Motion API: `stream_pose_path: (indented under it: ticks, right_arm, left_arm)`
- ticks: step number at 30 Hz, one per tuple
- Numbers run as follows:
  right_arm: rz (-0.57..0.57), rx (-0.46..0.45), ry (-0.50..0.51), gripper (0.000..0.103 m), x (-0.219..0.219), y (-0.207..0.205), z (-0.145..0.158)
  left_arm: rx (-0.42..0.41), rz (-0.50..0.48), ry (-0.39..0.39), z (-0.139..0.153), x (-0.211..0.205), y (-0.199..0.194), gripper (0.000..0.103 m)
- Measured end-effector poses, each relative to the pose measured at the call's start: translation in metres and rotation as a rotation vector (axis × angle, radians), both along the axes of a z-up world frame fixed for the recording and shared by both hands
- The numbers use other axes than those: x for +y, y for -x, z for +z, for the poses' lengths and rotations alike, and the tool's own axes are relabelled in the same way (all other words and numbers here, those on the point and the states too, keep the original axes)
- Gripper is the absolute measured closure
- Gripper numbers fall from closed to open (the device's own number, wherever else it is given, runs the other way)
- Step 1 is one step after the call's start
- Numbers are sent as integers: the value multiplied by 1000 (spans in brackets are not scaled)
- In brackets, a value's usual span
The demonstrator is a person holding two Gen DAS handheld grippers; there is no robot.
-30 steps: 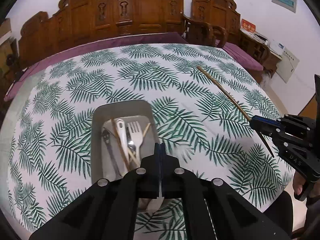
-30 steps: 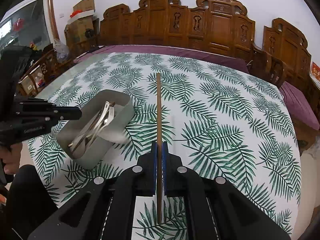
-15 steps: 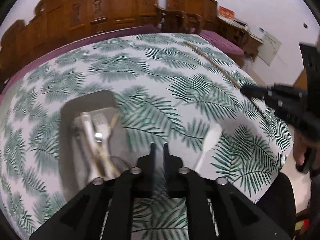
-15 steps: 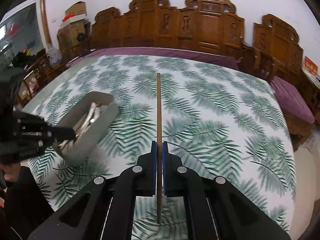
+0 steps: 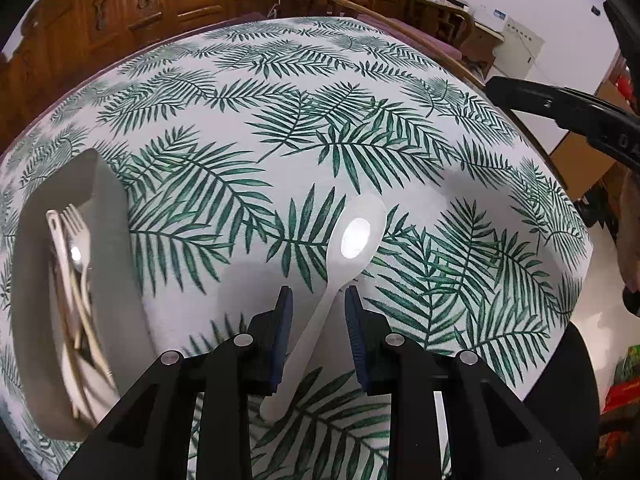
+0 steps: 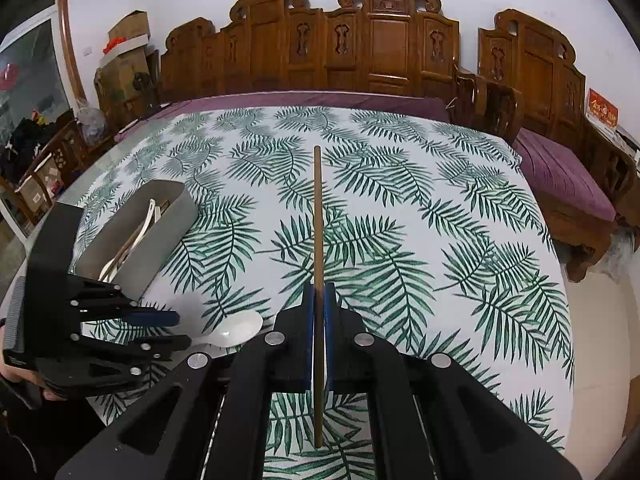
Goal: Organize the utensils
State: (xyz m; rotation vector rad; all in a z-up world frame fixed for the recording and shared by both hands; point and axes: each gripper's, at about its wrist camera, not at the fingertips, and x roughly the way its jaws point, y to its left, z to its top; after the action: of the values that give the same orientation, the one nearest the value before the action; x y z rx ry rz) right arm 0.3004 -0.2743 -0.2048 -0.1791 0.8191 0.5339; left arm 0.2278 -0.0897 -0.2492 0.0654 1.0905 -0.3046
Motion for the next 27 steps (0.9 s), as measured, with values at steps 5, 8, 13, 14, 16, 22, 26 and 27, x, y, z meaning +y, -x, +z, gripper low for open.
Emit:
stream_pose_path:
  ticks: [5,8,13,14,16,22,26,27]
  right_arm:
    - [19,-8,32,97,5,12,0]
    - [19,-6,32,97,8,18,0]
    - [22,1,45,97,15,24,-1]
    - [23,1,46,97,17,25,-1]
    - [27,2,46,97,22,26,-1]
    - [55,-7,33,97,49,27,5]
    - [74,-8,20,97,68,27,8]
    - [81,-7,19,97,73,27,9]
  left_arm:
    - [10,-8,-21,-17,-4,1,82]
    - [-8,5,-34,-17,-4,2,96]
    - [-18,38,3,-6,8,2,97]
    - [-31,42,15,2,12,4,97]
    - [-54,52,26,13,18,6,97]
    - [-120,98,29,51,46,9,97]
    - [-149,139,14,68,72,6,97]
    - [-153,155,11,72,80,6,97]
